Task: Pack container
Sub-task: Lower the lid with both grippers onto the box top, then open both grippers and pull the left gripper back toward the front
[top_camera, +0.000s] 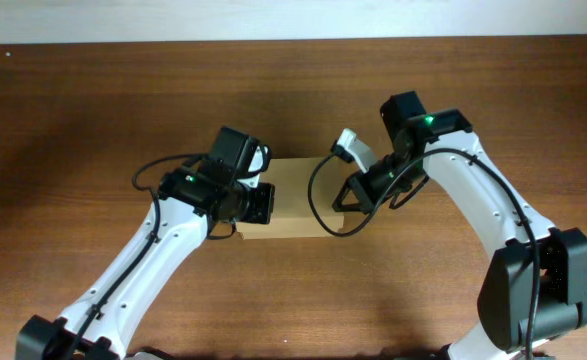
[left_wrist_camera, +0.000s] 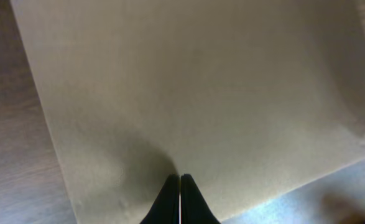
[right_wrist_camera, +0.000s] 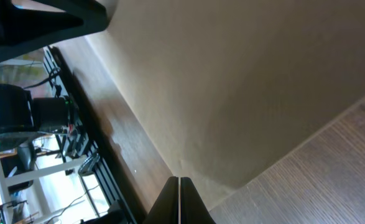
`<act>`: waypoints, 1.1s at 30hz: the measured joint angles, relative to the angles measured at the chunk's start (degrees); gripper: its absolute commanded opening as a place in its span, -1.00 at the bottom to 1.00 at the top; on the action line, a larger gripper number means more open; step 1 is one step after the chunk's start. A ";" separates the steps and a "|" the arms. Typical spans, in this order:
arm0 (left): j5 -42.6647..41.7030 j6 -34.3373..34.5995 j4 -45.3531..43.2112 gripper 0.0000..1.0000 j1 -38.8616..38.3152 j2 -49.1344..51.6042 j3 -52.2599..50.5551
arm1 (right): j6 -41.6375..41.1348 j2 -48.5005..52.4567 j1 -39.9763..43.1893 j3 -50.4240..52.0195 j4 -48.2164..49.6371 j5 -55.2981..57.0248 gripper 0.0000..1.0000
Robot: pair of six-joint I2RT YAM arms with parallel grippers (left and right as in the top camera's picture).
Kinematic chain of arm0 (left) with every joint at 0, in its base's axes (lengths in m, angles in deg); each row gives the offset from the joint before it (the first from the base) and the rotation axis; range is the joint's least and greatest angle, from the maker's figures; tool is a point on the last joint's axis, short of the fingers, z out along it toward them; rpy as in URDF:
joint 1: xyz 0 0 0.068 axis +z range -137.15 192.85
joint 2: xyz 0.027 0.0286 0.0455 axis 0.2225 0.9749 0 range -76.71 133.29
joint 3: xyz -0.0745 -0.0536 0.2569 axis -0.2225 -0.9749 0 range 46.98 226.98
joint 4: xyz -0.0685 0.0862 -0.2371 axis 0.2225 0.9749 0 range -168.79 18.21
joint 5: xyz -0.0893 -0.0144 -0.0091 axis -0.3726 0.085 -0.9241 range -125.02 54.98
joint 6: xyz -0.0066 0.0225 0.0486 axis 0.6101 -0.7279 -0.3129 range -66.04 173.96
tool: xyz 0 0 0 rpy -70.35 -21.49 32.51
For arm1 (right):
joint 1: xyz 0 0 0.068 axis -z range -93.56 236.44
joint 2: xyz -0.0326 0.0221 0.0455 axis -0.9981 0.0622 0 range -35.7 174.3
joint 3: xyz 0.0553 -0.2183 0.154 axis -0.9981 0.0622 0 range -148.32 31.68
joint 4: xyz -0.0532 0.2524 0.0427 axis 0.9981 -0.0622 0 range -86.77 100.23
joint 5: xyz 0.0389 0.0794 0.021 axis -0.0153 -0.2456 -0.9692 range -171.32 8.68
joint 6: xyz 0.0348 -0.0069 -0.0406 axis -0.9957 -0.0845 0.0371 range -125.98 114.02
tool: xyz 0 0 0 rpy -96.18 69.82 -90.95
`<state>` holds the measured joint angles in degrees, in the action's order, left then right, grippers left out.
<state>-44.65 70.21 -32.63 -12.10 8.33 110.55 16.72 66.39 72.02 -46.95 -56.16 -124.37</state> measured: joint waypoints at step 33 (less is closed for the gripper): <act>1.88 4.00 0.00 -0.38 0.04 -31.43 -0.59 | -6.45 -16.33 -0.11 -9.88 1.68 5.77 -0.13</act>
<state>-42.77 74.21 -32.63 -12.05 -23.10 109.96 10.27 50.06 71.91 -56.83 -54.48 -118.60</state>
